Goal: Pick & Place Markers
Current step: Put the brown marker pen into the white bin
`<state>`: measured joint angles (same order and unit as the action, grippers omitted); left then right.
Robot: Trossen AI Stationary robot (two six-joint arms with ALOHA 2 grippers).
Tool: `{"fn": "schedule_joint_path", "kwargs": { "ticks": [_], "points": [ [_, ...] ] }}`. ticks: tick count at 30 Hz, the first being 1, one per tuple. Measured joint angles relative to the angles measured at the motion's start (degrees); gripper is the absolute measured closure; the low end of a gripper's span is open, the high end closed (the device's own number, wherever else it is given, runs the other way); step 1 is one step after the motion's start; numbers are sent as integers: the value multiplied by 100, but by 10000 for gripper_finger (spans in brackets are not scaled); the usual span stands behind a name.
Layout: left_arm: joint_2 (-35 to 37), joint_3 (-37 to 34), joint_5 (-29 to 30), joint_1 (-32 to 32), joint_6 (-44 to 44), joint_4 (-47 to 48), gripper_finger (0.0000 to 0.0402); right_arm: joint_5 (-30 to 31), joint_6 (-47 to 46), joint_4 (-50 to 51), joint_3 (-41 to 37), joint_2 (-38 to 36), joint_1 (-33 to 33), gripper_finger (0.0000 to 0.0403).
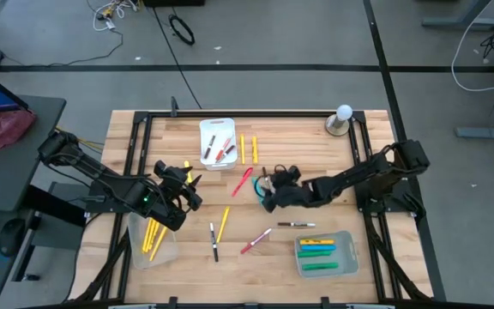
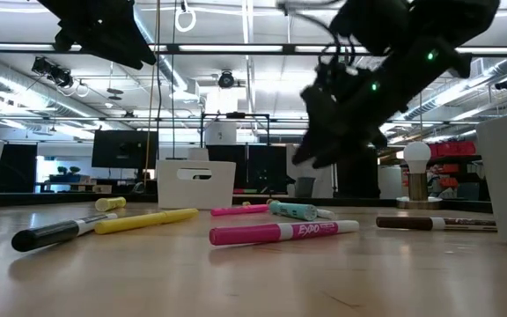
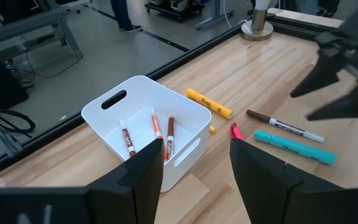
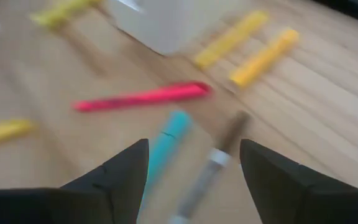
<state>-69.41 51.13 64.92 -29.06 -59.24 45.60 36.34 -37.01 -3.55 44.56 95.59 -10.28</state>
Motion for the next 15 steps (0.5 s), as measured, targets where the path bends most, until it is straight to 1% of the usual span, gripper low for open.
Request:
{"fn": "schedule_joint_path", "kwargs": {
  "ticks": [2, 4, 8, 12, 15],
  "points": [
    [0, 0, -1, 0, 0, 0, 209, -26, -189, 411, 0, 0, 134, 156],
    [0, 0, -2, 0, 0, 0, 209, -153, -204, 596, 0, 0, 233, 164],
    [0, 0, -2, 0, 0, 0, 209, -493, -153, 573, 0, 0, 328, 180],
    [0, 0, -2, 0, 0, 0, 209, -496, -143, 578, 0, 0, 340, 194],
    [0, 0, -2, 0, 0, 3, 209, -609, -134, 544, 0, 53, 339, 203]
  ]
}}
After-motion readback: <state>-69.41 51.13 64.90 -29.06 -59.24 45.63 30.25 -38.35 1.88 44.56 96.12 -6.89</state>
